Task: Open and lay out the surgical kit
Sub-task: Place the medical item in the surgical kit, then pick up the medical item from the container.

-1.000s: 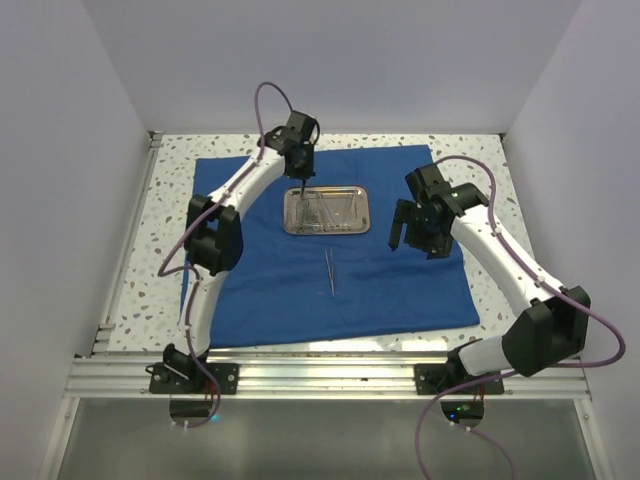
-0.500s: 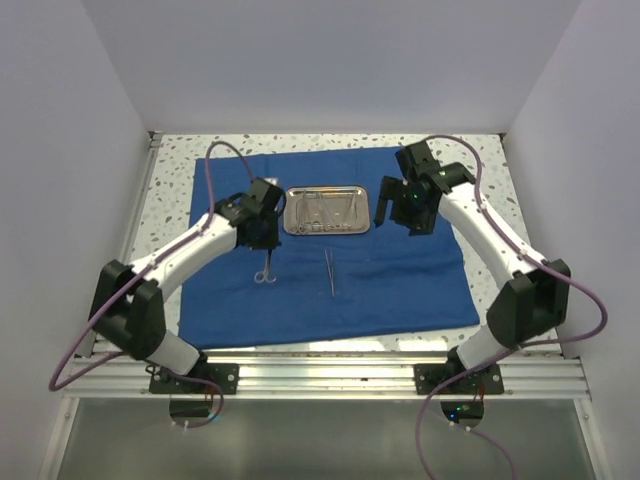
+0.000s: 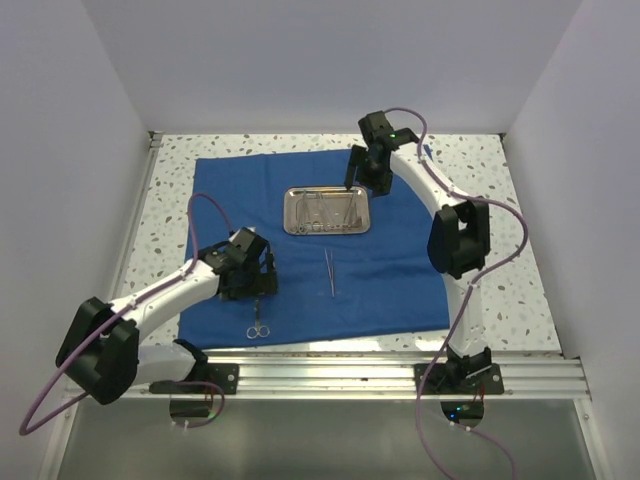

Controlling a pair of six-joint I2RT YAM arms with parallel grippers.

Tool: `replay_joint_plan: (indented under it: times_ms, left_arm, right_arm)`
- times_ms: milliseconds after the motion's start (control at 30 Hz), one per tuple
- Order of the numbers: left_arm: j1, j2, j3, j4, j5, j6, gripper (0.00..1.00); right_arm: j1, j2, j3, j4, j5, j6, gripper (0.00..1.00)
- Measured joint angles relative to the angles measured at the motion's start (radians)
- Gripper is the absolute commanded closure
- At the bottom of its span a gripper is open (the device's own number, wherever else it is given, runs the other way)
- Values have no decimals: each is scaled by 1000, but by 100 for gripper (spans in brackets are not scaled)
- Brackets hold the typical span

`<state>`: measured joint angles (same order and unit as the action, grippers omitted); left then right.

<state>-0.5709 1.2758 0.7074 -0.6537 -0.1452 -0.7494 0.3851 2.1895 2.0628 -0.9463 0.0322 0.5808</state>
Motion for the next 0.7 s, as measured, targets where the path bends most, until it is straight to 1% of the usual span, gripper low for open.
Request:
replay_joint_plan:
  times_ms: [33,67,167,200,267,300,700]
  left_arm:
    - [0,-19,0,0,0,-1,1]
    - [0,-38,0,0,0,-2,1]
    - [0,-82,0,-3,0,-2,2]
    - [0,-90,0,-5,0,-2,3]
    - [0,-95,0,-11,0,-1,3]
    - [0,-95,0,-14,0,0,3]
    - [0,-68,1,-22,3,20,3]
  right_arm:
    - [0,25,20,-1,2,0,35]
    - [0,53,44,-2,2,1,40]
    - [0,131,97,-2,4,5,48]
    - [0,150,106,-2,5,5,53]
    - [0,182,119,-2,7,10,57]
    - [0,198,124,-3,9,13,60]
    - [4,285,168,-12,45,28,61]
